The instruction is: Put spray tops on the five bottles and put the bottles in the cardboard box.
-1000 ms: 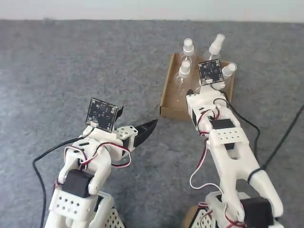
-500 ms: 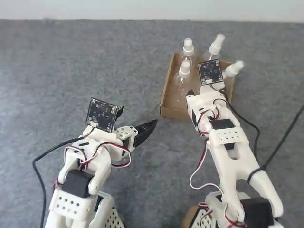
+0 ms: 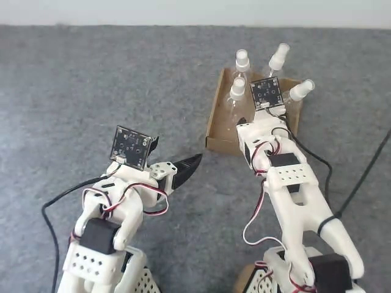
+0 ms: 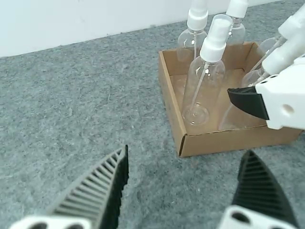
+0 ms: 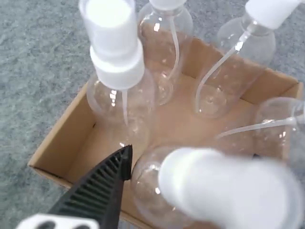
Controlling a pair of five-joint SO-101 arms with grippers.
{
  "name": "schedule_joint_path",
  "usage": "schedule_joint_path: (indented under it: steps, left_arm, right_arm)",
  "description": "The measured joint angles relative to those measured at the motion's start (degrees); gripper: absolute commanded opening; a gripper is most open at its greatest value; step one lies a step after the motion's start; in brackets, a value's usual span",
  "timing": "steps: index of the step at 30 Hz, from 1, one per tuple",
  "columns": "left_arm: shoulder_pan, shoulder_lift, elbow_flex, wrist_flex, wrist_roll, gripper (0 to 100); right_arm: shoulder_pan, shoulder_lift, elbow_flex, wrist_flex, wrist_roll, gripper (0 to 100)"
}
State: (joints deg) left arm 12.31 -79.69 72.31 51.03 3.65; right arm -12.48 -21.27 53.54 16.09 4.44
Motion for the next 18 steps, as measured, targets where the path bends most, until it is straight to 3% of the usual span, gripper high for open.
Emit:
schedule_joint_path:
  steps: [18]
  left_arm:
    - [0.0,0.0,0.0,0.0,0.0,34]
  right_arm:
    - [0.1,-4.4,-4.1,9.3,0.2,31.4]
